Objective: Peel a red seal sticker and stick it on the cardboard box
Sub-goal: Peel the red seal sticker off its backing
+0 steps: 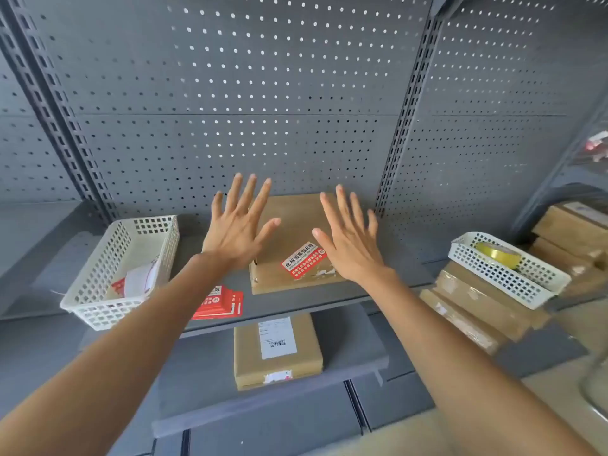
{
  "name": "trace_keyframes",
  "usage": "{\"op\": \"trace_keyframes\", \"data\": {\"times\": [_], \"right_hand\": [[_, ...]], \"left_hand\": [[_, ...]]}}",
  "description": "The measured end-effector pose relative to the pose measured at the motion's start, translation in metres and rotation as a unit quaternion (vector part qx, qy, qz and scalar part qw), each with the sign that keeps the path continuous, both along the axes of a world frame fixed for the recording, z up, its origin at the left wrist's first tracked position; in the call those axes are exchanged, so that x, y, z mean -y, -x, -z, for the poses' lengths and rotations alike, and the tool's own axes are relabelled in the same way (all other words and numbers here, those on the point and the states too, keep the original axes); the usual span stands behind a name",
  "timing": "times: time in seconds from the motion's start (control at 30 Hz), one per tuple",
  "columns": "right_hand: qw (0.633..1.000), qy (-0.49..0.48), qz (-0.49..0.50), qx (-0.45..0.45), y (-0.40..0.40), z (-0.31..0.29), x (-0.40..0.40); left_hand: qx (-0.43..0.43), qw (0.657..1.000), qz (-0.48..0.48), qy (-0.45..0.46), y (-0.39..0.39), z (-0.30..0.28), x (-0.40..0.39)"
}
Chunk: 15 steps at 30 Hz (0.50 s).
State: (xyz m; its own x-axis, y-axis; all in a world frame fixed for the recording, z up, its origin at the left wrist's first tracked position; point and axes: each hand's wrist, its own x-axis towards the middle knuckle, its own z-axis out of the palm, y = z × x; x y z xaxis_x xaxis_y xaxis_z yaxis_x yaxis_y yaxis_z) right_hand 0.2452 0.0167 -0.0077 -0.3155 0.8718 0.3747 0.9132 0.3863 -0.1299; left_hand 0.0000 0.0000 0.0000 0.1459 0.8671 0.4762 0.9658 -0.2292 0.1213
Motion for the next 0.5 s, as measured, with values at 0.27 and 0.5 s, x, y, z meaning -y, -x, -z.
{"op": "trace_keyframes", "data": {"times": [0.27,0.5], "right_hand": [[1.000,0.016,0.016,0.007,0.005,0.040,0.021],[0.999,0.032,0.017,0.019,0.009,0.061,0.033]], "left_hand": [[-0.008,0.998,0.051,0.025,-0.007,0.038,0.014],[-0.035,0.995,0.089,0.021,-0.002,0.058,0.021]]}}
